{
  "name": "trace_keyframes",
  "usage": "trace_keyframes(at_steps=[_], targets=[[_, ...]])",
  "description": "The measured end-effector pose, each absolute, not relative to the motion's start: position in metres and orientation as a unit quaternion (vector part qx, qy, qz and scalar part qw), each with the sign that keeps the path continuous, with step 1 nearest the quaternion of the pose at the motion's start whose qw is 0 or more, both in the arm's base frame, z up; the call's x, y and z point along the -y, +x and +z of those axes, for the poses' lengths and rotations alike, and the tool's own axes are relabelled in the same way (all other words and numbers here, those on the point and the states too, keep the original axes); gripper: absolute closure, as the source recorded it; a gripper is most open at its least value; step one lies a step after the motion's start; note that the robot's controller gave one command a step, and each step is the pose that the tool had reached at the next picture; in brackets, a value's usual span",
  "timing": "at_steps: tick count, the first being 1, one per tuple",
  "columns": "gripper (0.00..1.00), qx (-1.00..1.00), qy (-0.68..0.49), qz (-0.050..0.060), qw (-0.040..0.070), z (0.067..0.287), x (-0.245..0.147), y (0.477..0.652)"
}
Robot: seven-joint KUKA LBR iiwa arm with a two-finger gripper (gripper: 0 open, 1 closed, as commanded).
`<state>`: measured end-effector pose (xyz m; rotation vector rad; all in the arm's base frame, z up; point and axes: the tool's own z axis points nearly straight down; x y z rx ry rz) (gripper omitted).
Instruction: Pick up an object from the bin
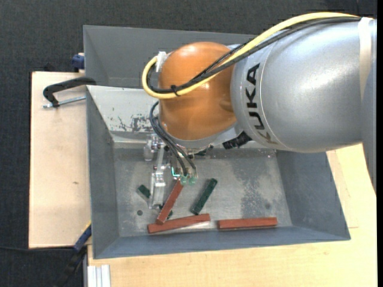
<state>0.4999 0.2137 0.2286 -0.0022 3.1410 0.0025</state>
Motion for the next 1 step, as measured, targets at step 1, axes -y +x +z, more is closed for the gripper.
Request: trace_keyframes(at_steps=[1], targets=[[0.0,-1.0,0.0,0.001,0.001,0.2288,-0.2132,0.5002]])
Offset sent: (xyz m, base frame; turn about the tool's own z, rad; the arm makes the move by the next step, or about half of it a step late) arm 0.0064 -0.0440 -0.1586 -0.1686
